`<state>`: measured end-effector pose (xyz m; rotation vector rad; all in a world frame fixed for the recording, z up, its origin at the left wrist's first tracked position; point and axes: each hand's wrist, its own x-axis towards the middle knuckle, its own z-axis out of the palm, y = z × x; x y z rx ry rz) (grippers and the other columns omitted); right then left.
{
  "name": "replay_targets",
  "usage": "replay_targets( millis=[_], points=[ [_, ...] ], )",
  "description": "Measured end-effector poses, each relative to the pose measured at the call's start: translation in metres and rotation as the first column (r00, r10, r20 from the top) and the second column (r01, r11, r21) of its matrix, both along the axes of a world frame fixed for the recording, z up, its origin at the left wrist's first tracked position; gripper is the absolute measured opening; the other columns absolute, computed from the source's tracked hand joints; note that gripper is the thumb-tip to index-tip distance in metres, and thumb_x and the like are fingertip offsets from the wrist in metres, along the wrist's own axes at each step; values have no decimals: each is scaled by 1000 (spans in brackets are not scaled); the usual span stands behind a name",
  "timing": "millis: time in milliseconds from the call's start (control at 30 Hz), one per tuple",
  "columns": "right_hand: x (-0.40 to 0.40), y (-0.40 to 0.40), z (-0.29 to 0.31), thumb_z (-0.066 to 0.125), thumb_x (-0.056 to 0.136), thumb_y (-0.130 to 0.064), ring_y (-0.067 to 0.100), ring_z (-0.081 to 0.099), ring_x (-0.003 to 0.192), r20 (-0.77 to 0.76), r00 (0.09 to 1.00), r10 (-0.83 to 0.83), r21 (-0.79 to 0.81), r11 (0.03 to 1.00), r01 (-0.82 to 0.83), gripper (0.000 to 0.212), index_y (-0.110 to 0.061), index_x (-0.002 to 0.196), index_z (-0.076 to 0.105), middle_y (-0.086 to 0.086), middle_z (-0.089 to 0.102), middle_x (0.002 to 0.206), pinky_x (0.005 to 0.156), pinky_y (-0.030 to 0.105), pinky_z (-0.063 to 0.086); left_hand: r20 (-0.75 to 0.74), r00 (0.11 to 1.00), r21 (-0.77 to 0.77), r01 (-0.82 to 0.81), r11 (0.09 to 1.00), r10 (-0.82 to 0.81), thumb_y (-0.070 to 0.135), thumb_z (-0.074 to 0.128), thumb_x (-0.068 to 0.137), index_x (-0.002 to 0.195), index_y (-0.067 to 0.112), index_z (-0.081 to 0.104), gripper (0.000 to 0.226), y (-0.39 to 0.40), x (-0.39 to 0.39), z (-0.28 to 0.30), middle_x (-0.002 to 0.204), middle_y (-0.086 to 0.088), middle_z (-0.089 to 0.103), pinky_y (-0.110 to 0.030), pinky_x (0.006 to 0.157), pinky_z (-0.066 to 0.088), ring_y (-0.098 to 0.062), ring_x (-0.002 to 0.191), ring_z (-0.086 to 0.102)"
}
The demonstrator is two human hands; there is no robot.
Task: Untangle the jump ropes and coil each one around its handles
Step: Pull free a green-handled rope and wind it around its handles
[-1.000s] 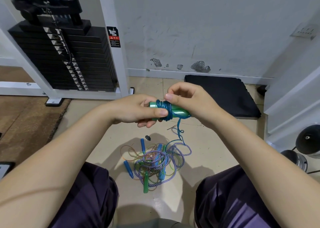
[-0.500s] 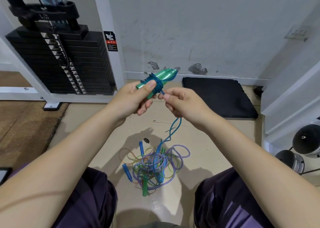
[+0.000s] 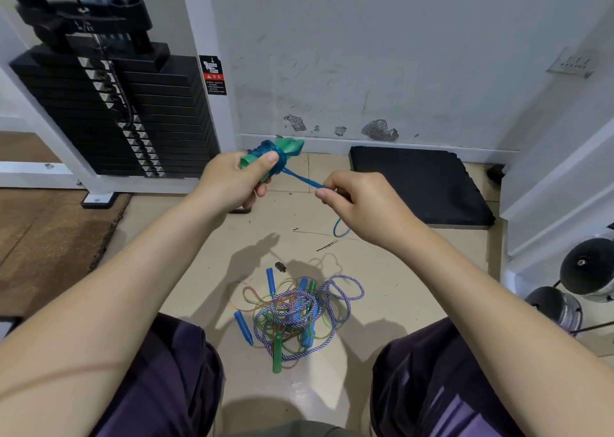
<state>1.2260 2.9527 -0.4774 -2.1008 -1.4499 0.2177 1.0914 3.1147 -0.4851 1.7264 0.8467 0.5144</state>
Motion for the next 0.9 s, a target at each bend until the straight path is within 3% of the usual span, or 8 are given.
replay_targets(
  millis=[133,233,367,433,533,633,733,900],
  points=[
    [-6,-2,7,59,95,-36,17,47,61,90,994,60,25,998,-63,23,-15,89,68,-3,55,65,58,33,40,-53,999,12,-3,1000,3,42,58,97,75,12,58,38,-4,1,-2,56,-2,56,-18,39,30,-12,38,37],
    [-11,1,7,56,96,-40,21,46,64,210,972,106,-60,994,-95,29,-15,92,69,-3,51,63,57,35,38,2,998,-72,-59,996,60,42,58,97,74,12,59,38,-8,5,-3,57,-3,54,-16,38,29,-11,40,37],
    [-11,5,3,52,99,-38,28,54,69,249,959,138,-43,990,-132,32,-12,91,69,3,59,68,59,38,45,43,992,-149,-110,983,118,41,59,97,73,13,59,37,-9,7,-4,57,-3,52,-13,37,29,-8,41,37],
    [-8,5,-1,53,98,-36,30,57,72,276,953,127,-2,991,-132,31,-11,89,68,4,63,72,59,39,47,-39,998,-84,-60,995,57,42,59,97,74,12,59,37,-8,6,-8,56,-3,52,-14,37,28,-10,42,37],
    [1,1,1,52,95,-36,30,60,76,291,956,41,110,991,-76,28,-15,91,70,3,67,80,60,40,50,-234,961,-44,140,989,-147,47,60,94,79,11,63,39,-4,3,-12,59,-3,54,-18,39,25,-11,45,36],
    [11,-2,4,55,92,-31,23,56,73,208,978,-8,195,980,-34,21,-16,88,69,-2,64,78,62,39,50,-314,886,-105,326,940,-342,52,59,92,83,11,67,43,-6,1,-10,55,4,53,-18,42,23,-4,41,37],
    [8,-1,2,58,94,-23,13,49,69,19,999,35,166,985,-38,14,-14,87,65,-7,57,75,66,35,45,-332,814,-121,464,878,-476,49,60,91,81,13,64,38,-11,0,-5,47,11,51,-17,42,24,-1,40,39],
    [3,0,-3,56,96,-17,7,45,67,-176,980,89,141,988,-65,13,-17,83,59,-6,53,75,66,30,37,-292,699,-191,626,756,-653,66,67,74,81,13,62,54,-13,-2,-4,51,7,45,-19,44,22,-9,47,33]
  ],
)
